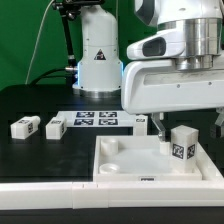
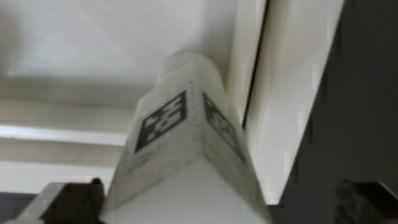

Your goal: Assemble one leg

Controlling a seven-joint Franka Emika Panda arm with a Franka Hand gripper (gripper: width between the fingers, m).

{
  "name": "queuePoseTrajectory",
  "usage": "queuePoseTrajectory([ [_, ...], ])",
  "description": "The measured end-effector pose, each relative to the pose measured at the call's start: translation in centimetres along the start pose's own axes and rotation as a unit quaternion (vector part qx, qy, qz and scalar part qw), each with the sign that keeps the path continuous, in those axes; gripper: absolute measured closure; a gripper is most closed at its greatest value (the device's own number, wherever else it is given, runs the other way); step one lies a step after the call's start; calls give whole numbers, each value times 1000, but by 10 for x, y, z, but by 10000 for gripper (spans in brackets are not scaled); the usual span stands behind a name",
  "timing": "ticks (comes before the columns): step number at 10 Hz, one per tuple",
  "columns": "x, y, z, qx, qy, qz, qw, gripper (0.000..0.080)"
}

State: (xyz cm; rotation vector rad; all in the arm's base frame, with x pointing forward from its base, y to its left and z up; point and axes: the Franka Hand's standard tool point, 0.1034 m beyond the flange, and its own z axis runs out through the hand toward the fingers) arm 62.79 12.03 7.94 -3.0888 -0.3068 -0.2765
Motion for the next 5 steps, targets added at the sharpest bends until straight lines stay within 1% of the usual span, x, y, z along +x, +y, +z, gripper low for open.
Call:
queuePoseTrajectory([
  [2,-1,3,1,-4,0,-95,995,151],
  [4,-1,4,1,-6,0,-143,990,151],
  [5,-1,4,1,-6,0,-139,990,268],
])
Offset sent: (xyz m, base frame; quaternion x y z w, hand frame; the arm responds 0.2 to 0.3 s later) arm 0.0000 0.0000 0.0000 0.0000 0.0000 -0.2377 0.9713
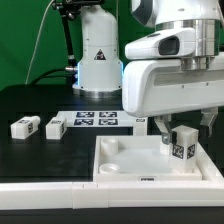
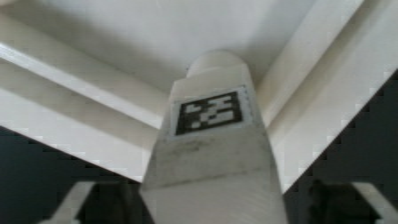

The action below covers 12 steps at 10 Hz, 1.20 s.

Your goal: Assemble one leg

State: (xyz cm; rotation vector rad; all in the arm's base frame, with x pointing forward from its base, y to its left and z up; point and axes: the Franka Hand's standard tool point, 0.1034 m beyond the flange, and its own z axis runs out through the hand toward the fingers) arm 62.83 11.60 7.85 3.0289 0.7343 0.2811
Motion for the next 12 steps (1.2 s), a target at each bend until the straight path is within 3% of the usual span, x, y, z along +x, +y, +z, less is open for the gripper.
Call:
queuePoseTrajectory([
  [1,0,0,0,0,0,0,1000,431],
  [2,0,0,0,0,0,4,1000,431],
  [3,0,0,0,0,0,20,1000,508],
  [5,0,0,0,0,0,23,1000,508],
  [6,-1,0,0,9,3,129,992,508],
  [8,-1,-1,0,15,13,285,958,508],
  [12,-3,2,0,19,13,472,881,508],
])
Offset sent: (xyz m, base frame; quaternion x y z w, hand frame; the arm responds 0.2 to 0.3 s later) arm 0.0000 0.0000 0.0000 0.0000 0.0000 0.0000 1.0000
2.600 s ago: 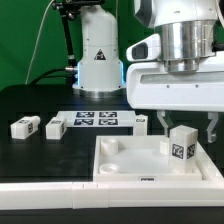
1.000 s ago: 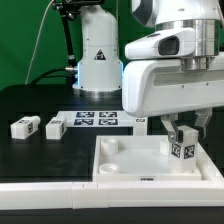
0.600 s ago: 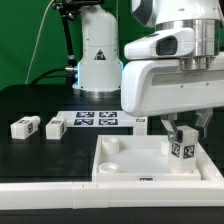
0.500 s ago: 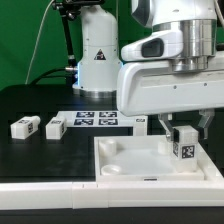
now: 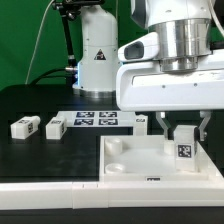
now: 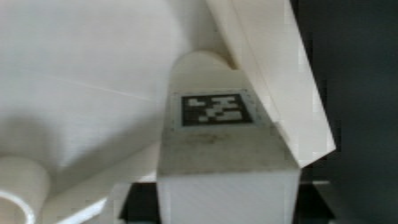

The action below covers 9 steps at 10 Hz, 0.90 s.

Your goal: Assemble one leg

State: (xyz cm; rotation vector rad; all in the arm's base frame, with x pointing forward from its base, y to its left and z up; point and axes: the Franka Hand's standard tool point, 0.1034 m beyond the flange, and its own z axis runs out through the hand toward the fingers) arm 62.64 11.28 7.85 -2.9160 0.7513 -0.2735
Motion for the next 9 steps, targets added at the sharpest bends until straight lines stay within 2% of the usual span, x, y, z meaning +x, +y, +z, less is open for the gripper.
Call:
queuePoseTrajectory([
  [4,1,0,0,-3,3,40,999,501],
  [5,1,0,0,-3,3,20,1000,253],
  [6,-1,-1,0,-5,1,-6,1000,253],
  [7,-2,-4,0,-9,2,-71,997,169],
  [9,-3,-4,0,-14,1,-185,983,153],
])
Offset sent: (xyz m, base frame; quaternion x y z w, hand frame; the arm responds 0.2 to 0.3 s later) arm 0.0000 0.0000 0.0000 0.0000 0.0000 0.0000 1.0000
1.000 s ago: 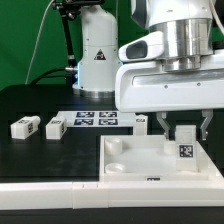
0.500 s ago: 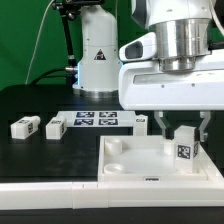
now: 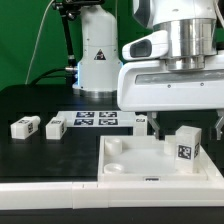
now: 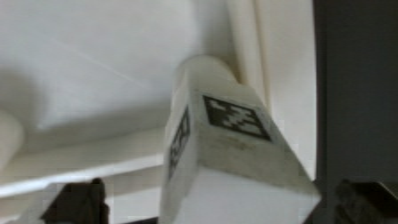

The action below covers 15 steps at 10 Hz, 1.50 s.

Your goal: Assemble one leg

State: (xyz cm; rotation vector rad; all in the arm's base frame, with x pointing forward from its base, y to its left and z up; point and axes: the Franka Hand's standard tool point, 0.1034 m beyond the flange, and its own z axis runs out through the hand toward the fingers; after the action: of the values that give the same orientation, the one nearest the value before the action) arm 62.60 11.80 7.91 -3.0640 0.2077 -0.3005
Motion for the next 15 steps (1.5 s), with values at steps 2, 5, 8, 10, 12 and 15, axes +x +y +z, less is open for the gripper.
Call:
queuePoseTrajectory([
  [2,-2,-2,1,-5,-2,-108,994,151],
  [5,-2,-4,1,-12,-3,-247,969,151],
  [8,-2,-3,1,-16,-4,-348,937,151],
  [10,-2,-3,1,-16,-4,-336,942,295],
  [12,-2,-3,1,-16,-4,-320,947,505],
  [15,-4,-6,1,-8,-2,-166,986,505],
])
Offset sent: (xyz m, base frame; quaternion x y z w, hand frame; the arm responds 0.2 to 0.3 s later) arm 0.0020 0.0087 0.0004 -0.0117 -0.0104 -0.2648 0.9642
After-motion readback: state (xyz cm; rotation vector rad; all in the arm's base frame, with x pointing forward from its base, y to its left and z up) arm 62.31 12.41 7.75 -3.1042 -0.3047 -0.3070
